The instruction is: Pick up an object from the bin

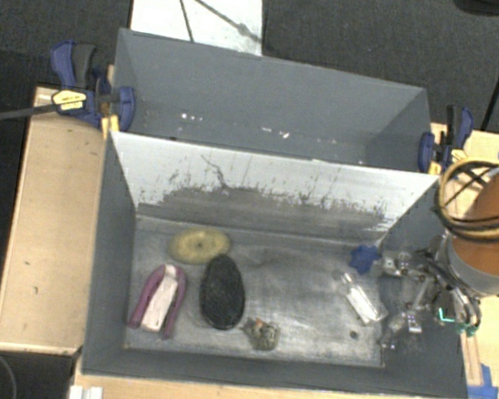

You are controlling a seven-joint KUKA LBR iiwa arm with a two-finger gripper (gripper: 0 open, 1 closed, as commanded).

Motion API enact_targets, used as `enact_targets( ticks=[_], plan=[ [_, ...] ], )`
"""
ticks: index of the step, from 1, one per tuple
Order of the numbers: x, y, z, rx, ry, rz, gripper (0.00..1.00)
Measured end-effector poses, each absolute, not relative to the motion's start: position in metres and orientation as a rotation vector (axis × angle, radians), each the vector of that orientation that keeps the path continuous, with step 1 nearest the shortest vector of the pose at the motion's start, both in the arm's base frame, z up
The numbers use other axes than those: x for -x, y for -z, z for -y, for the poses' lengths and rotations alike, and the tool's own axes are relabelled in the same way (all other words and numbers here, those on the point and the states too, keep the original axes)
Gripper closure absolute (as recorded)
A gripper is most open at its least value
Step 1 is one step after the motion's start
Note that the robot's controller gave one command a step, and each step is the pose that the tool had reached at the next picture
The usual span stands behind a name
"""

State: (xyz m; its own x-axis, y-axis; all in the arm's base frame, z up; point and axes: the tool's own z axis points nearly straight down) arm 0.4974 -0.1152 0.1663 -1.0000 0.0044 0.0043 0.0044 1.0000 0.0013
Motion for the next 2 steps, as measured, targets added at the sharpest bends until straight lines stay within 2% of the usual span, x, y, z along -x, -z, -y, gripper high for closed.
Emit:
enact_targets(
  ticks=[1, 2],
  plan=[
    [-0.579, -0.144, 0.111, 0.607, 0.001, 3.088, 0.00],
    [-0.593, -0.094, 0.132, 0.239, 0.005, 3.147, 0.00]
  ],
)
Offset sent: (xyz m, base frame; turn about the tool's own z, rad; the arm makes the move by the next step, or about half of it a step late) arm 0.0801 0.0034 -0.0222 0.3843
